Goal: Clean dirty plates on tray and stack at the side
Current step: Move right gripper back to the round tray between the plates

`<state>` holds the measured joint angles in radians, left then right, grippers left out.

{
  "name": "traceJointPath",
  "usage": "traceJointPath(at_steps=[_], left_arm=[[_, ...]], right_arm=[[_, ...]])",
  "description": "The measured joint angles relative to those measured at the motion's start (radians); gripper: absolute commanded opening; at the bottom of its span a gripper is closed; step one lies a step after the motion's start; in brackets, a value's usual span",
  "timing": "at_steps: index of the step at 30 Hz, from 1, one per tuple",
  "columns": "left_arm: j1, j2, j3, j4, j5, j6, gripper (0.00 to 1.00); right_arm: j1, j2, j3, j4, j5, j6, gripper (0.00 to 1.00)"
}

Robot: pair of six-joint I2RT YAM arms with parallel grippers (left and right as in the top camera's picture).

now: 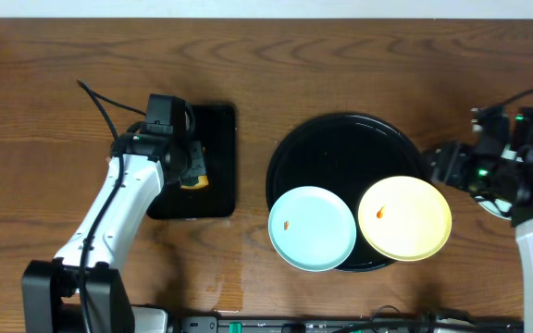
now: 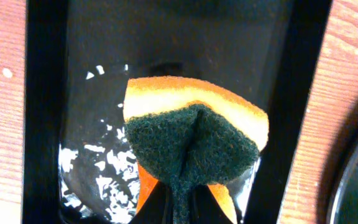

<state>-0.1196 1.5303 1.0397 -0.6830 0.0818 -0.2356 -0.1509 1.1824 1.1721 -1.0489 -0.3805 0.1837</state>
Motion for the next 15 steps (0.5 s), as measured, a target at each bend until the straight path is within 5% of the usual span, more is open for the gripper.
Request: traceJointPath(at_steps=[15], left_arm=[[0.0, 0.229, -0.003, 0.028, -0.026, 0.001, 0.07]], right_arm=[[0.276, 0.292, -0.047, -0.051, 0.105, -0.097, 0.47]])
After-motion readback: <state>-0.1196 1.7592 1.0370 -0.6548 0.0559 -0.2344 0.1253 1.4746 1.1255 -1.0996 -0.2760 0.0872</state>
